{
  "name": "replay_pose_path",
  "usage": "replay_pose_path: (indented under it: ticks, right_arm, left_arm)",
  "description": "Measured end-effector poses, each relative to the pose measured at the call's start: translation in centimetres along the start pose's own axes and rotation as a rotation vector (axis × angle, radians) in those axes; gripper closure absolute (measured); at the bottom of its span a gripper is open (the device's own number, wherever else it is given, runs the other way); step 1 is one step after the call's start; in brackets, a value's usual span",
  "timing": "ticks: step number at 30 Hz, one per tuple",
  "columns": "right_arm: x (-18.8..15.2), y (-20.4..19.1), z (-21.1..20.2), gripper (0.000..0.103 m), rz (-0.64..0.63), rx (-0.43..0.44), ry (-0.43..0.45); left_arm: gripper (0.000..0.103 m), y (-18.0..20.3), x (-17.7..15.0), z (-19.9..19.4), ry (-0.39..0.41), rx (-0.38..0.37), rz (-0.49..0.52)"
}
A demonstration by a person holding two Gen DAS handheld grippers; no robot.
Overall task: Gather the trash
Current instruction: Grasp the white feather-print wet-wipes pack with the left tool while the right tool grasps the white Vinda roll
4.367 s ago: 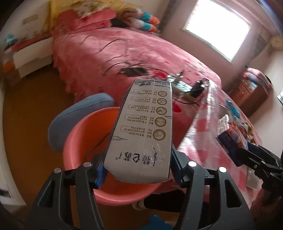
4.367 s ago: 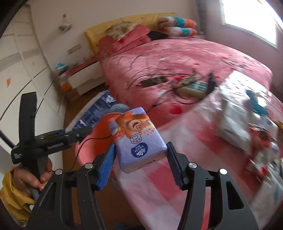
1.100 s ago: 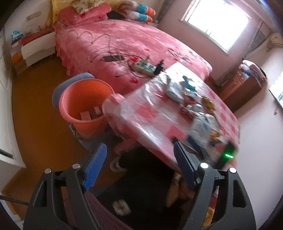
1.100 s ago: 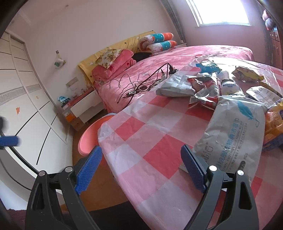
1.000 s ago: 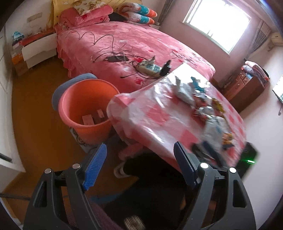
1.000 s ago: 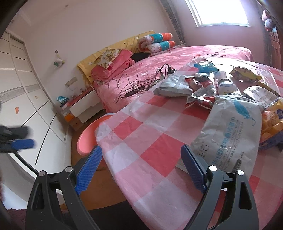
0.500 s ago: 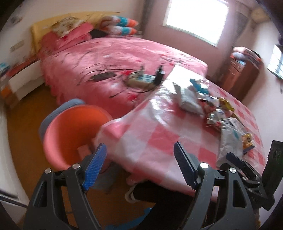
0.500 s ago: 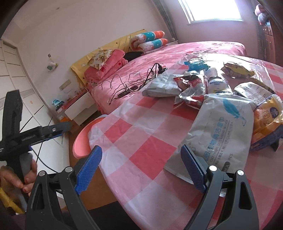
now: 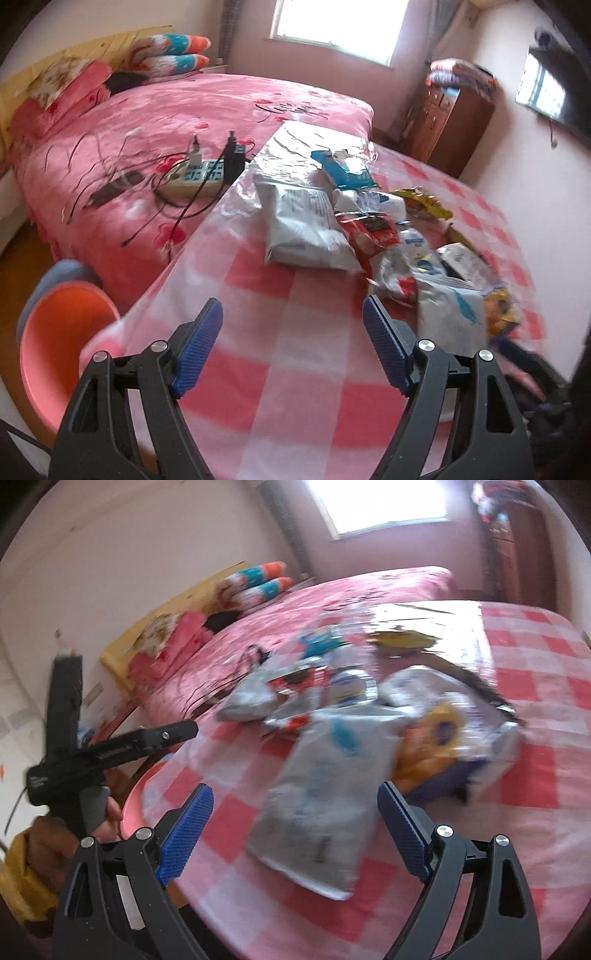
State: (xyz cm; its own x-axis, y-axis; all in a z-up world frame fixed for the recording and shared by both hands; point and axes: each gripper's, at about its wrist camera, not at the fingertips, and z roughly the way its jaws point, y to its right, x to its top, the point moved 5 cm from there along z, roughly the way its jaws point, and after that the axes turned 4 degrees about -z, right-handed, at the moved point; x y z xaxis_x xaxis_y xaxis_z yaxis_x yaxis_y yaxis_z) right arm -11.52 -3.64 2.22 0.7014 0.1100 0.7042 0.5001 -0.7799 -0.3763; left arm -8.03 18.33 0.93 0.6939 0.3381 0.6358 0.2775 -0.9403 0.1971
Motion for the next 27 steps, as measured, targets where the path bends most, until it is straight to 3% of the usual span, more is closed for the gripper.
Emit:
replay_pose_path:
  ticks: [6,11,13,18,27]
  right_arm:
    - [1.1,4.7,-1.5,0.013,0.12,-0.057,0.031]
    - [1.1,7.7,-1.6,0.014,0.207,-0.06,0.021]
    - [1.2,8.2,-1.3,0.022,0.222,-0.058,0.017]
    - [1.3,8.1,-1.7,0.035,0.204,-0.068,0.043]
    - [2.5,7.3,-2.8,0.036,0.112,-0.125,0.098]
  left_arm:
    - [0.024,0.6,2.0,3.9,-0.038,-0.001,0.018]
    - [0.024,1.9,2.2,4.5,-0.051,-0.044,0.014]
    - [0.024,2.6,1.8,4.1,-0.067,-0.076,0.018]
    - [0.024,3.5,0.3,2.3,-0.078,-0.15,0.013]
    - [0.024,9.5,-3.7,0.9,-0.182,-0.317,0.14]
